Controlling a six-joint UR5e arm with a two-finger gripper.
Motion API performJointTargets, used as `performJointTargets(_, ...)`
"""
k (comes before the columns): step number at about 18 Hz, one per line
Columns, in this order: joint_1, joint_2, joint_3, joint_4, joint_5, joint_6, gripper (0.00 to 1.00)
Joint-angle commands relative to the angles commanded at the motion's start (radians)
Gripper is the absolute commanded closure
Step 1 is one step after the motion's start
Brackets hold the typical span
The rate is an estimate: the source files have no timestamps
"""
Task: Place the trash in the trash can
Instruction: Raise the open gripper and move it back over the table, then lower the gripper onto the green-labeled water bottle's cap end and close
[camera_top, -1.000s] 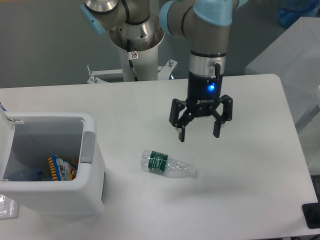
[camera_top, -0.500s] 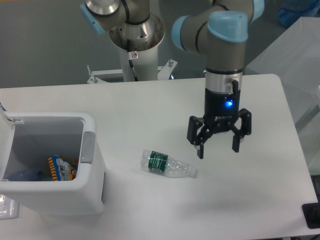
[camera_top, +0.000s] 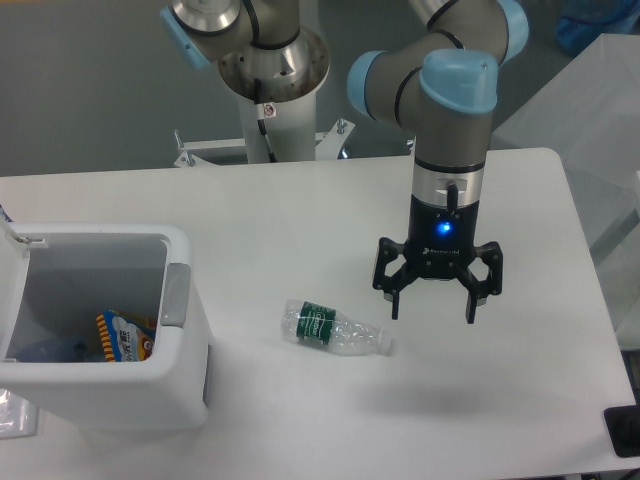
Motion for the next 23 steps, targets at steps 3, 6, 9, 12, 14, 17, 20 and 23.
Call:
performJointTargets(3,0.018,-0.006,0.0,-0.003,0.005,0.129,0.0)
performJointTargets(6,0.041,-0.011,-0.011,-0.014,0.003,0.25,0.0)
performJointTargets(9,0.063,-0.011,-0.034,-0.034,0.008,0.432,0.0)
performJointTargets(12,0.069,-0.026,-0.058,-0.043,0.029,0.587,0.0)
performJointTargets(14,0.069,-0.031,-0.08,-0.046,0.11,0.669,0.0)
performJointTargets(17,0.066,-0.052,-0.08,-0.066,0.221,0.747,0.02)
performJointTargets(20,0.061,-0.074,-0.072,-0.066,0.232,0.766,0.02)
performJointTargets(23,0.046,-0.097,-0.061,-0.064,0.241,0.805,0.02)
